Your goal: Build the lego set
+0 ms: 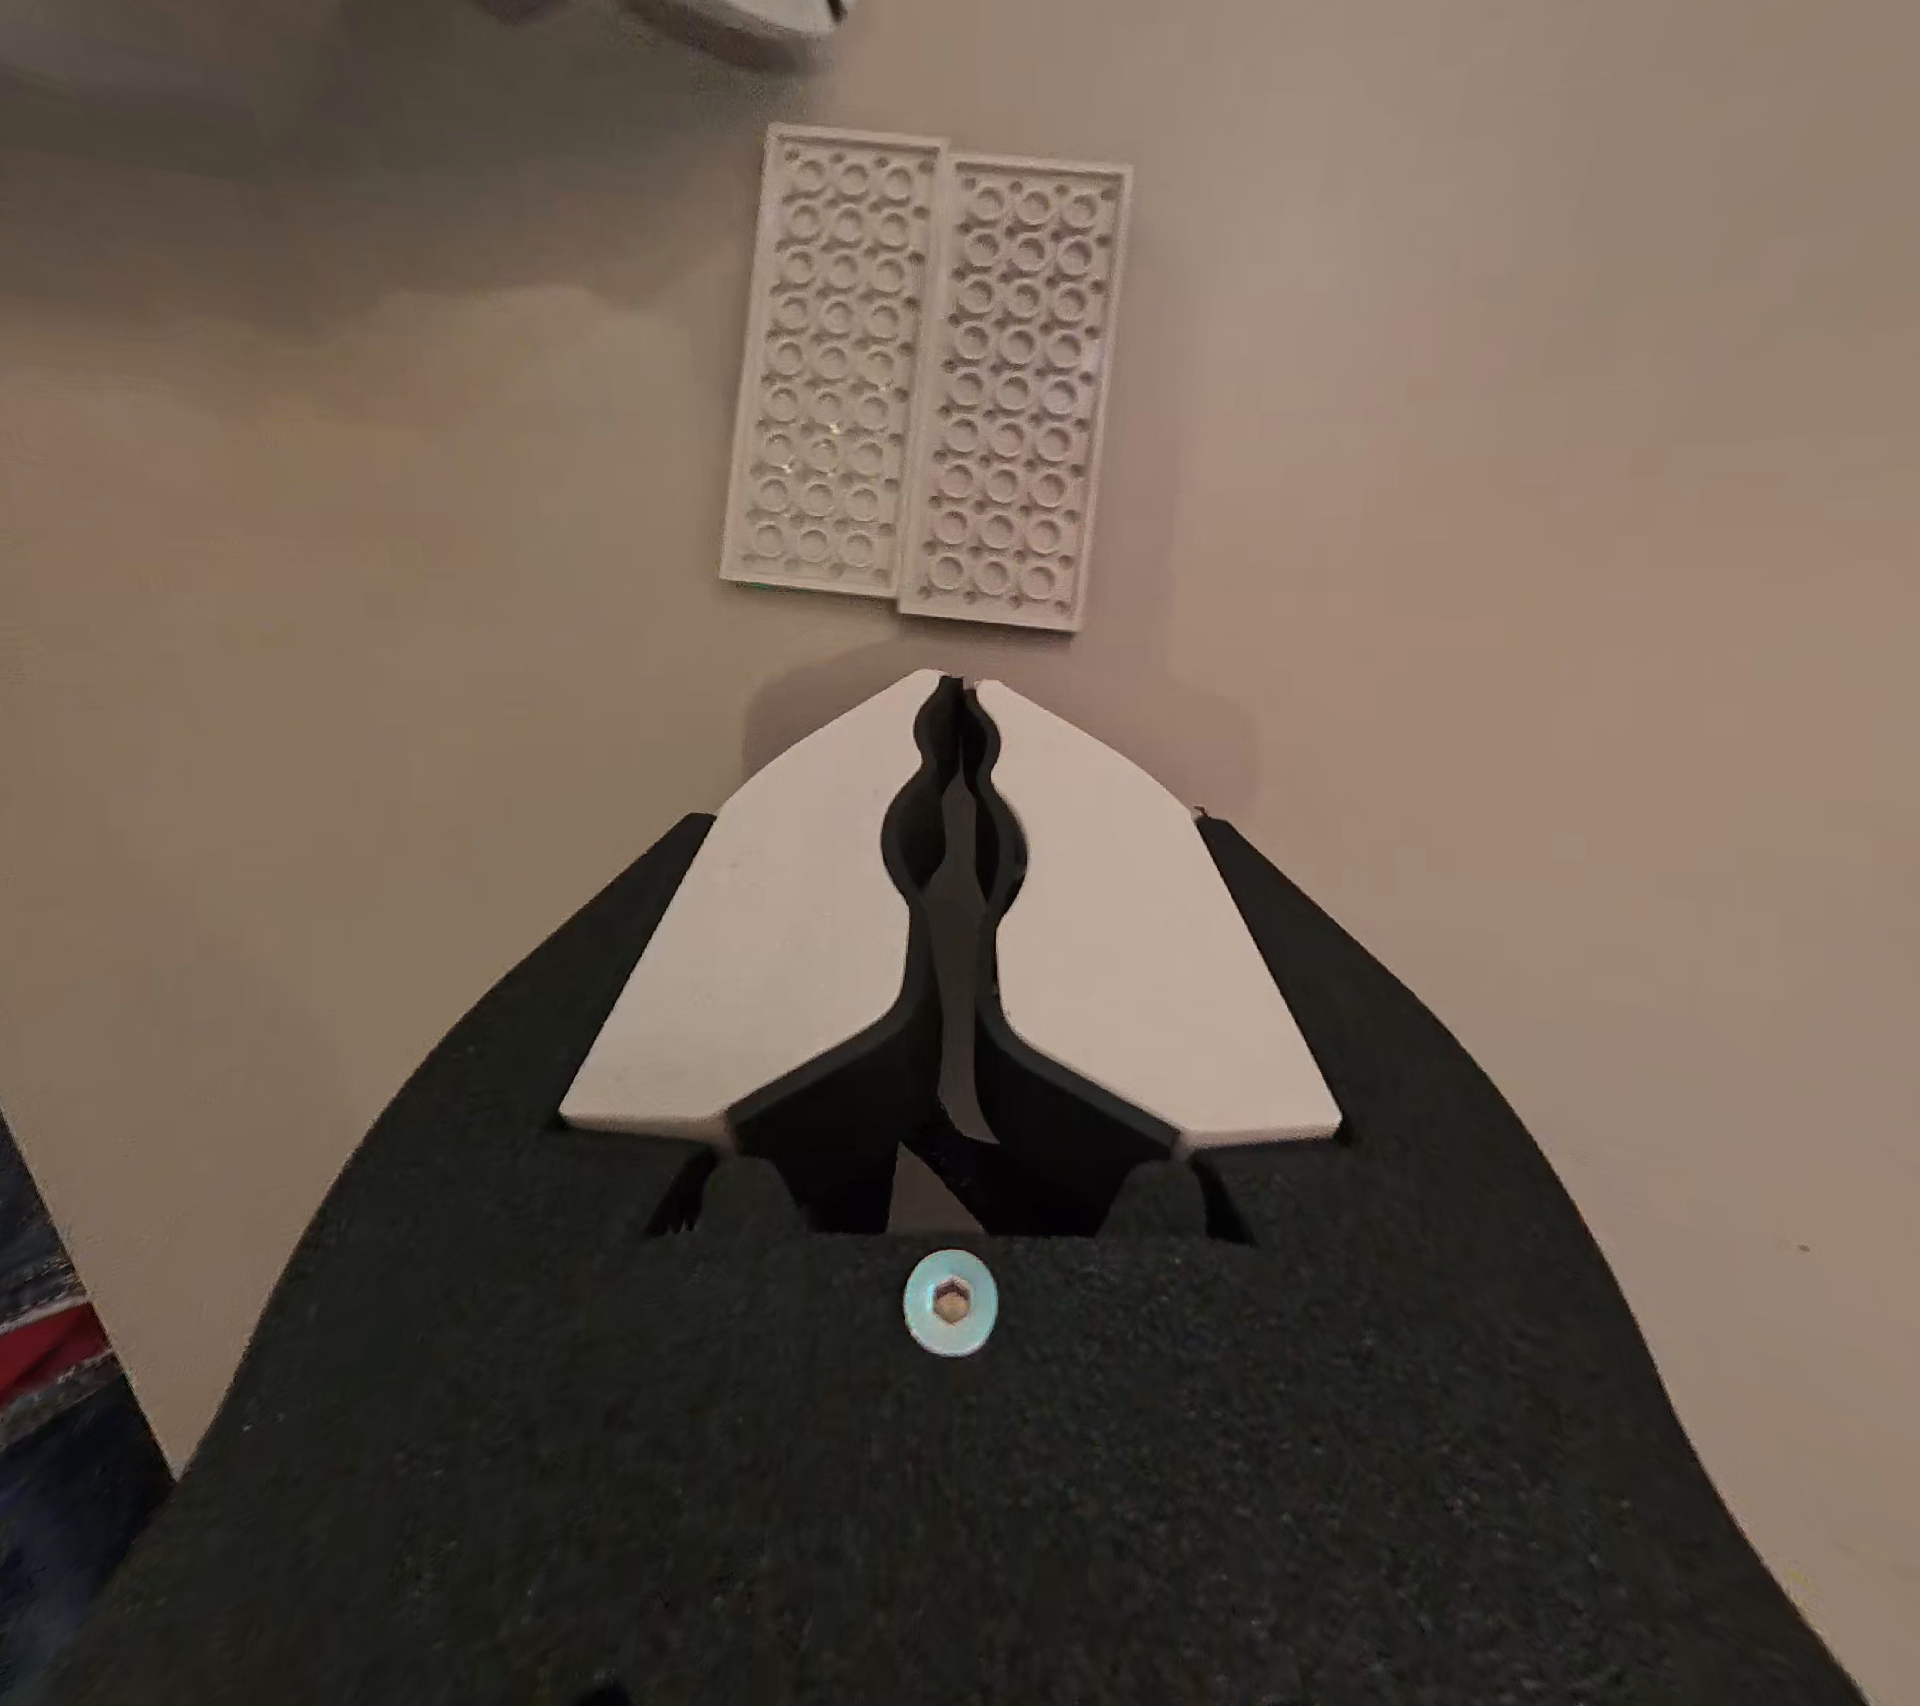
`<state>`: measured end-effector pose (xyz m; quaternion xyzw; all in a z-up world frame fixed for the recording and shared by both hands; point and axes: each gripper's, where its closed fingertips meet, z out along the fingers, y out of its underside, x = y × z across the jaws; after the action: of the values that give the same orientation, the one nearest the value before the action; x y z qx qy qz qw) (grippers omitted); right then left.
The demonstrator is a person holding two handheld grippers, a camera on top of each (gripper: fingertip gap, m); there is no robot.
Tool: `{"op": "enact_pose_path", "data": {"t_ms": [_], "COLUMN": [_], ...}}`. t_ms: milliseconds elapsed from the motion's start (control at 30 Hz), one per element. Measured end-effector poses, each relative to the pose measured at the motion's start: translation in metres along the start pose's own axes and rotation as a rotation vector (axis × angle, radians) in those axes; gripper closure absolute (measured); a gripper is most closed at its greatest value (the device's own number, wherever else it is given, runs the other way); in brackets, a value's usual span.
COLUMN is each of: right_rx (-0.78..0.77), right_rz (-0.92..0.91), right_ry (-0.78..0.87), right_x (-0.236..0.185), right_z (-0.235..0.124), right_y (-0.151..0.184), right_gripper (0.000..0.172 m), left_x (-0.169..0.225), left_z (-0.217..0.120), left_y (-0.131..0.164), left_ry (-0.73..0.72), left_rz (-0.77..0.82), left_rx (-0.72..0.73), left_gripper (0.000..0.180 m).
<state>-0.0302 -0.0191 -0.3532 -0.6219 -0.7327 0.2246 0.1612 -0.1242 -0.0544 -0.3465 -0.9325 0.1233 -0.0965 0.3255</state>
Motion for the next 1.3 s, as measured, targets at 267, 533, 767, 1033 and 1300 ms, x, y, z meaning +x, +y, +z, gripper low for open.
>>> {"op": "enact_pose_path", "data": {"t_ms": [267,533,767,1033,1300], "right_rx": [-0.004,-0.050,-0.029,-0.020,0.012], "right_rz": [-0.040,-0.012,0.022,0.026,0.030], "right_ry": [0.061,0.144,0.152,0.087,0.153], "right_x": [0.007,0.013,0.012,0.023,0.049], "right_z": [0.006,-0.005,-0.007,0.010,0.003], "right_y": [-0.008,0.003,0.007,-0.015,-0.015], "right_gripper": [0.172,0.172,0.172,0.172,0.172], "left_x": [0.016,0.029,0.000,-0.013,-0.013], "left_z": [0.010,0.006,0.011,0.028,0.026], "left_y": [0.009,0.012,-0.009,-0.019,-0.023], "left_ry": [0.095,0.076,-0.007,-0.001,0.014], "left_rz": [0.024,0.048,0.041,-0.011,-0.016], "left_rx": [-0.083,-0.084,0.009,-0.038,-0.010], "left_gripper": [0.180,0.180,0.180,0.180,0.180]}}
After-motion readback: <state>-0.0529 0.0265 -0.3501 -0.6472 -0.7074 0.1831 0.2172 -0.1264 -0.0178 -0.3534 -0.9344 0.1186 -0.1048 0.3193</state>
